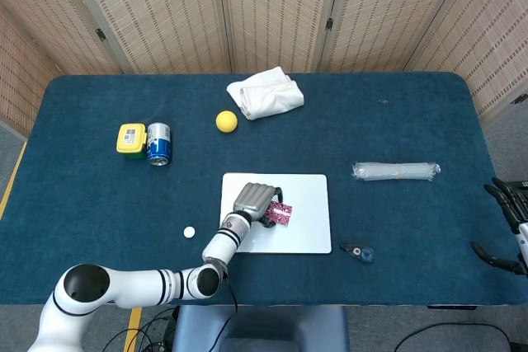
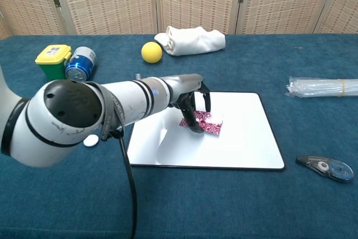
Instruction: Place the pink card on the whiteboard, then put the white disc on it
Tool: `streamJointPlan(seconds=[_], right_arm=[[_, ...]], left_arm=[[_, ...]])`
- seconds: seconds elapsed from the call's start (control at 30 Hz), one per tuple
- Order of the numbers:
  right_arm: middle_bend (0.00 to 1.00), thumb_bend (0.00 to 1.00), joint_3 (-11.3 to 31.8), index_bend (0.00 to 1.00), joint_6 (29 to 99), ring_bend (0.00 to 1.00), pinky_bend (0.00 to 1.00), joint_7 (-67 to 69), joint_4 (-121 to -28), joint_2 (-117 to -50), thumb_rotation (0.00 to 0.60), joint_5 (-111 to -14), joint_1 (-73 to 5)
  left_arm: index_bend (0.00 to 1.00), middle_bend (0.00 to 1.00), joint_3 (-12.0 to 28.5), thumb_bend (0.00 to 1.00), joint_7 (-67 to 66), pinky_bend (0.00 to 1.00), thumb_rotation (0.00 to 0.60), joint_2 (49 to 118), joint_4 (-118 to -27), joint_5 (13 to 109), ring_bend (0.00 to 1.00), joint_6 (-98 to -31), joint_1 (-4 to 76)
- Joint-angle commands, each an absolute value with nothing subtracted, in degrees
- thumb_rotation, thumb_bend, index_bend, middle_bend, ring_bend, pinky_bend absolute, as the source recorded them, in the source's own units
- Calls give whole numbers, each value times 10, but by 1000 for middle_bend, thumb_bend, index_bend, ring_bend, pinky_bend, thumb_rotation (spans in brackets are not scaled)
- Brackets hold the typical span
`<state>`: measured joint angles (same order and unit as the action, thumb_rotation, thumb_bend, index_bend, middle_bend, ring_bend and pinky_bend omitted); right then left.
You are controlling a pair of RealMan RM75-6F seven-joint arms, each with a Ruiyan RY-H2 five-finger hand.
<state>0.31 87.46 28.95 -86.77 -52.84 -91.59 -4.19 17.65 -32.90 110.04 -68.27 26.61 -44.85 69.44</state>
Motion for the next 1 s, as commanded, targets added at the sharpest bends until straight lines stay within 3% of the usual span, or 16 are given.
streamJointPlan(seconds=[0.03, 0.27, 0.53, 0.7, 1.0], right_arm=[[0, 174, 4, 0, 869, 0, 0, 283, -870, -529, 600, -915, -44], [0, 176, 2, 0, 859, 0, 0, 262, -880, -531, 600, -919, -48], [0, 184, 3, 0, 868, 0, 0, 252, -886, -531, 600, -922, -44], [0, 189, 1, 0, 872, 0, 0, 243, -887, -532, 600, -928, -42], [0, 189, -5, 0, 869, 0, 0, 226, -894, -534, 600, -943, -44]], left_arm=[[410, 1000, 180, 265, -315, 1000, 600, 1096, -670, 275, 1000, -436, 694], [401, 1000, 175, 265, -311, 1000, 600, 1071, -697, 280, 1000, -444, 686], [270, 1000, 161, 265, -334, 1000, 600, 1037, -751, 246, 1000, -457, 687], [262, 1000, 155, 264, -340, 1000, 600, 1017, -788, 243, 1000, -475, 684], [367, 1000, 95, 264, -296, 1000, 600, 908, -980, 339, 1000, -612, 574]])
